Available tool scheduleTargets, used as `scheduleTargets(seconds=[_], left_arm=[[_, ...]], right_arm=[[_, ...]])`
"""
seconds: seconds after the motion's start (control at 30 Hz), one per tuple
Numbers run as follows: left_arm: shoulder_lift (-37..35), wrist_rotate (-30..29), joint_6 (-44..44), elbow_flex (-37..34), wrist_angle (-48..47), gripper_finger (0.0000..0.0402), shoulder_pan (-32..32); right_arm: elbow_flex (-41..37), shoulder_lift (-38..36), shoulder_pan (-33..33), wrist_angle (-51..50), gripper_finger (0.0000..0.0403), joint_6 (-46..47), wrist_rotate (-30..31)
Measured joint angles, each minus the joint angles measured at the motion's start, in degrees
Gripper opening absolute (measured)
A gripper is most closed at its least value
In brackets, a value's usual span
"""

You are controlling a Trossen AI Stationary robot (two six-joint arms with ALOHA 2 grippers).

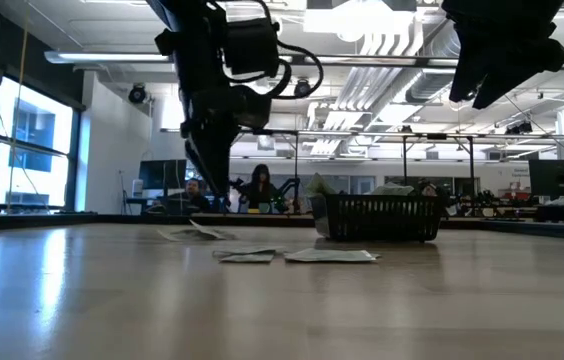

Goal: Pick and place Stevia / Truvia into bins
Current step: Put the green stevia packet into the black bin

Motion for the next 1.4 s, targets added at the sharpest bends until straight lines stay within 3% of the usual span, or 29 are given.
scheduleTargets(seconds=[0.13, 0.47, 0.7, 0.97, 1.13, 1.27, 1.4], left_arm=[[0.9, 0.3, 0.0, -1.4, 5.9, 0.0181, 0.0], [9.5, -1.4, 2.1, -1.7, 8.5, 0.0163, 0.0], [10.3, -2.8, 4.0, 2.1, 7.9, 0.0027, 0.1], [10.3, -2.6, 7.2, 17.1, -1.7, 0.0028, -0.1], [10.1, -0.7, 12.6, 27.6, -0.9, 0.0028, -1.6], [12.4, 2.7, 15.0, 29.5, 6.6, 0.0031, -2.3], [18.6, 0.5, 14.9, 29.0, 10.2, 0.0057, -2.3]], right_arm=[[0.0, 0.0, 0.0, -0.1, 0.0249, -0.2, 0.0], [0.0, 0.0, 0.0, -0.2, 0.0249, -0.2, -0.2], [0.0, 0.0, 0.0, -0.3, 0.0249, 0.0, -0.6], [0.0, 0.0, 0.0, -0.7, 0.0249, 0.0, -1.2], [0.0, 0.0, 0.0, -1.0, 0.0249, 0.0, -1.2], [0.0, 0.0, 0.0, -1.1, 0.0249, 0.1, -2.1], [-0.2, 0.0, 0.0, -1.2, 0.0249, 0.3, -2.8]])
